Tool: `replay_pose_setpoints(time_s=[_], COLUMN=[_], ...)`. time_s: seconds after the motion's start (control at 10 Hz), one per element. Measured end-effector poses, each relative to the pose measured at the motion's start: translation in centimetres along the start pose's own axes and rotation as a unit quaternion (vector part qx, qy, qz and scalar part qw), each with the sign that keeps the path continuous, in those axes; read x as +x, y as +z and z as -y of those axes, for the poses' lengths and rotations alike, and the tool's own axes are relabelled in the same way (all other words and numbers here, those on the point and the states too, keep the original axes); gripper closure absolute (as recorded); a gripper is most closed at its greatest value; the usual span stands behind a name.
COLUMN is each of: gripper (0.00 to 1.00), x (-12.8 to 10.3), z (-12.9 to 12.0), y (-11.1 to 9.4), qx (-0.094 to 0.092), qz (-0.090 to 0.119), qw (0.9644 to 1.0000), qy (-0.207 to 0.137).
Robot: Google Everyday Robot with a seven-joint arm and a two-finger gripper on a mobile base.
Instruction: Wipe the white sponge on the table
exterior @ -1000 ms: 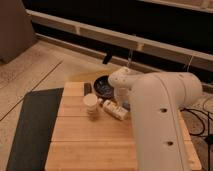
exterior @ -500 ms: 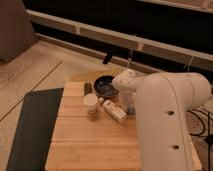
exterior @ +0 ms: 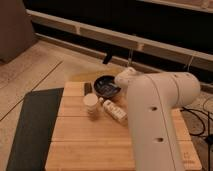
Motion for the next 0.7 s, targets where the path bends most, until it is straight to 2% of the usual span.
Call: replay_pose_setpoints(time_s=[0.1,0.3,0.6,0.7], gripper=[0.98,0.98,0.98,0.98], x=[-1.8,-3.1,-3.0,-2.3], z=[-0.6,-1.9,-5.3,-6.5], y=[-0.6,-1.1,-1.4,-1.5], qx=[-0.001,-0.015,-0.055,-0.063], qz=[0.012,0.02,0.021,0.019], qw=[0.9999,0.9996,0.998,0.9972], qy=[-0.008,-0.013,-0.025,-0.036])
